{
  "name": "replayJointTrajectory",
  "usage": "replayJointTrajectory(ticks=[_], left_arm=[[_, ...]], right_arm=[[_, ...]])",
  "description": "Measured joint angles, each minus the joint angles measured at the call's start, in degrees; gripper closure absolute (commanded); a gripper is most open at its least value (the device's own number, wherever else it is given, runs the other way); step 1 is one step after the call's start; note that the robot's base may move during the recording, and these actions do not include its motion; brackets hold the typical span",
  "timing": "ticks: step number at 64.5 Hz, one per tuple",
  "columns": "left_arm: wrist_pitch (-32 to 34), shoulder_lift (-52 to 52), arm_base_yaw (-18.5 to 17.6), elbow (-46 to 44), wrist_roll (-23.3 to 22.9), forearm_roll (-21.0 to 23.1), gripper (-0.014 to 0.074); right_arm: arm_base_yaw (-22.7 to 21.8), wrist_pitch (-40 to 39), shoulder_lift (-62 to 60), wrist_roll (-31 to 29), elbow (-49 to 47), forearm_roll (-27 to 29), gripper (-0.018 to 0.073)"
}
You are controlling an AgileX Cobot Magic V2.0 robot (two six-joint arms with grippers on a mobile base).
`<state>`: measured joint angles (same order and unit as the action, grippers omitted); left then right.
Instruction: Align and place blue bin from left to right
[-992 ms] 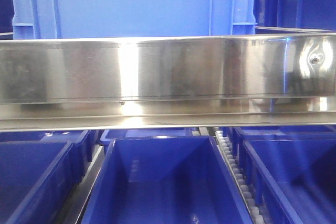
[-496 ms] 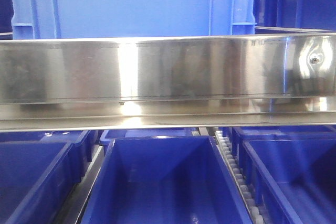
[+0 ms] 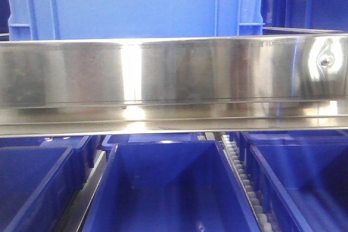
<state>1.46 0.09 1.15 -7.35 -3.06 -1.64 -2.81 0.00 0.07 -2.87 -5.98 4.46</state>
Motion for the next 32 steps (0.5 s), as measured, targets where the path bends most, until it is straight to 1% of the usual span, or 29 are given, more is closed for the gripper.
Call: replayJointTrajectory(ticks=[4, 7, 14, 15, 18, 19, 27, 29, 32], left_arm=[[-2.9, 0.0, 0.0, -5.1, 0.0, -1.5, 0.0505], [-5.5, 0.5, 0.0, -9.4, 0.0, -2.8, 0.0458], [-11.5, 3.9, 0.0, -19.1, 0.0, -4.3, 0.0349], [-12.8, 4.5, 0.0, -20.4, 0.0, -4.5, 0.0334], [-15.6, 6.7, 0.0, -24.9, 0.0, -4.7, 0.0281], [-16.9, 7.9, 0.0, -26.7, 0.0, -4.7, 0.0258], [-23.1, 15.6, 0.0, -35.6, 0.0, -5.1, 0.0138], [-24.0, 17.3, 0.0, -37.7, 0.0, -5.1, 0.0104], [-25.0, 20.2, 0.0, -40.0, 0.0, -5.1, 0.0062]], right_arm=[[0.0, 3.3, -0.1, 0.0, -5.2, 0.1, 0.0603], [0.0, 6.8, -0.1, 0.0, -9.8, 0.3, 0.0557], [0.0, 14.1, 1.0, 0.1, -20.0, 1.5, 0.0375], [0.0, 14.9, 1.5, 0.1, -21.4, 1.6, 0.0331], [0.0, 17.1, 2.9, 0.2, -25.2, 1.8, 0.0243], [0.0, 17.9, 3.7, 0.2, -27.0, 2.0, 0.0201], [0.0, 20.3, 9.5, 0.2, -35.8, 2.2, 0.0006], [0.0, 20.5, 10.9, 0.2, -37.3, 2.2, -0.0013], [0.0, 21.0, 13.6, 0.2, -39.5, 2.2, -0.0006]])
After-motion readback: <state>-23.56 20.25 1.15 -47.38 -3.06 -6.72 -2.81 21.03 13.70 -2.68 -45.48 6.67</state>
